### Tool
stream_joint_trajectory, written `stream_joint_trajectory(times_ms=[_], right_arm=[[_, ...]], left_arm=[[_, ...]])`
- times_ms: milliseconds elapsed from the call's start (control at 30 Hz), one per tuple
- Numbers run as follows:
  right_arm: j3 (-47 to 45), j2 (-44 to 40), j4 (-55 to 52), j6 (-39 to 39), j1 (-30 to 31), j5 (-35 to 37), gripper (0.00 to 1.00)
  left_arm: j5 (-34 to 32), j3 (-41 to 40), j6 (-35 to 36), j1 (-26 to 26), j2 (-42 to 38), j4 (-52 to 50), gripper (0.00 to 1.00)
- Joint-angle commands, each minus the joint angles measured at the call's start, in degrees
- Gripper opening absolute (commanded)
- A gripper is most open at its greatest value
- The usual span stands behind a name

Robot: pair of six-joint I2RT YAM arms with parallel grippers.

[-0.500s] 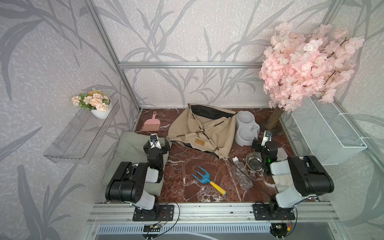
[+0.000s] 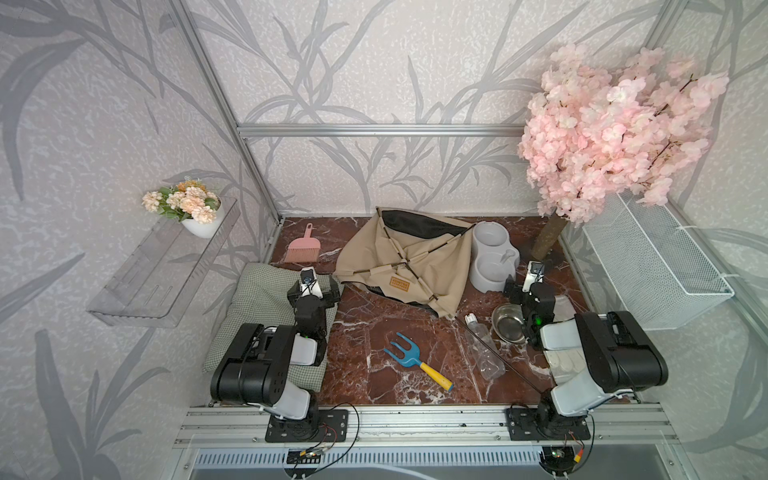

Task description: Install the tent frame in the tent.

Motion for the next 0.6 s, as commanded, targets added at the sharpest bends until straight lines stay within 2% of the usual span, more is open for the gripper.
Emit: stream_joint_trajectory(times_ms=[0, 133, 200, 267, 400, 567], right_arm=[[0.81, -0.48, -0.1, 0.11, -0.39, -0.7, 0.99], [0.64, -2.64, -1.08, -0.27, -0.18, -0.81, 0.99], [1.94, -7.89, -8.54, -0.89, 0.69, 0.16, 0.99], [5.57, -15.22, -22.68, 0.34, 2.06, 1.15, 0.99], [9.43, -25.63, -41.45, 4.09, 3.54, -0.74, 0.99], [17.78, -33.95, -73.77, 17.79, 5.08, 2.28, 0.99]], left_arm=[[0.36, 0.71, 0.27, 0.06, -0.21, 0.79, 1.0], [1.86, 0.72, 1.49, -0.06, -1.31, 0.77, 1.0], [2.22, 3.14, 2.23, -0.48, -4.8, -7.36, 1.0], [0.16, 7.55, 1.23, -0.99, -8.11, -18.91, 1.0], [-2.59, 9.76, -2.27, -1.79, -11.97, -27.68, 1.0], [-3.07, 11.98, -10.74, -1.98, -18.08, -40.32, 1.0]])
